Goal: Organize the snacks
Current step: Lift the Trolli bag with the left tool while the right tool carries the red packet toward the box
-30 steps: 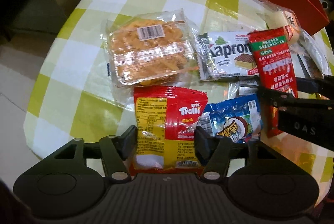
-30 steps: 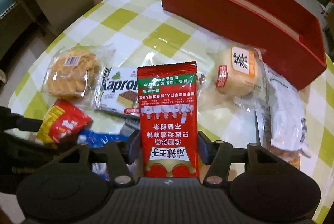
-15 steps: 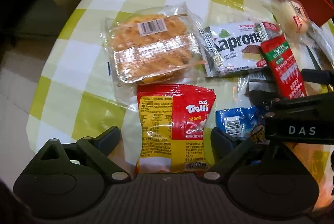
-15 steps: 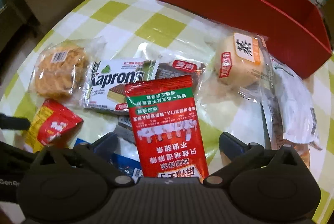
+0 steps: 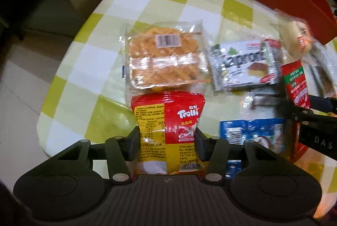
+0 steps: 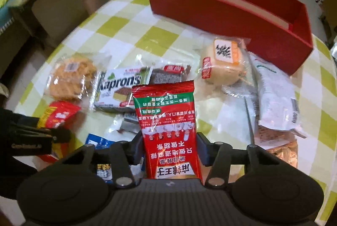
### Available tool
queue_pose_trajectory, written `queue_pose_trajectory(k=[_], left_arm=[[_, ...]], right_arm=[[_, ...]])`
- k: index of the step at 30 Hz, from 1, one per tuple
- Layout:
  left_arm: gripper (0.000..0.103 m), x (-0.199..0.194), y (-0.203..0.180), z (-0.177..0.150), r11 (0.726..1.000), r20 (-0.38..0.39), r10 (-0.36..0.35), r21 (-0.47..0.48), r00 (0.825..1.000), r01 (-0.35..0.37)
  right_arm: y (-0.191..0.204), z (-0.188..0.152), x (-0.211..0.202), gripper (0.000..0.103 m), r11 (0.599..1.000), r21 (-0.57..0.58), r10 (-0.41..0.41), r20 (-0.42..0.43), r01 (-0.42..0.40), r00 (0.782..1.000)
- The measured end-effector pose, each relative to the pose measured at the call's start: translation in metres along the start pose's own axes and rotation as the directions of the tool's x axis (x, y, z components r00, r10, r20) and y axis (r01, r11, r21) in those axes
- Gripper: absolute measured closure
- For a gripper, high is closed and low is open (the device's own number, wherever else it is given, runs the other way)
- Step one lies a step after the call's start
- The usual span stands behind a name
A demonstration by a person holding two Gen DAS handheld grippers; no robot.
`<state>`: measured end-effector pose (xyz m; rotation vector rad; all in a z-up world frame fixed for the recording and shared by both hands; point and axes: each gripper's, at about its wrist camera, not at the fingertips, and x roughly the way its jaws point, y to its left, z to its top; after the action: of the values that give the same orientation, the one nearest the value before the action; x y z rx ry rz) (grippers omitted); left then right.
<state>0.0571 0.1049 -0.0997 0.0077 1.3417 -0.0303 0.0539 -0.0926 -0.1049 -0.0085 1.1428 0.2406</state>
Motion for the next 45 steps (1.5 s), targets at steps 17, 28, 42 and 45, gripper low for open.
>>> queue_pose_trajectory(k=[17,28,42,45], left_arm=[[0.045,-0.042,-0.062,0.008,0.994,0.157,-0.020,0.110,0.987,0.003],[0.045,-0.052,-0.092,0.026,0.988,0.223,-0.043,0.156,0.974,0.008],[0.044,-0.058,-0.104,0.050,0.987,0.268,-0.055,0.162,0.962,0.011],[0.044,-0.058,-0.107,0.058,0.987,0.280,-0.054,0.161,0.959,0.008]], right_arm=[[-0.021,-0.006,-0.056,0.043,0.998,0.066,0.014,0.118,-0.022,0.993],[-0.038,0.002,-0.071,0.043,0.995,0.104,-0.021,0.170,0.003,0.985],[-0.047,0.019,-0.073,0.043,0.991,0.134,-0.047,0.204,0.019,0.978],[-0.051,0.026,-0.074,0.043,0.989,0.144,-0.050,0.216,0.019,0.975]])
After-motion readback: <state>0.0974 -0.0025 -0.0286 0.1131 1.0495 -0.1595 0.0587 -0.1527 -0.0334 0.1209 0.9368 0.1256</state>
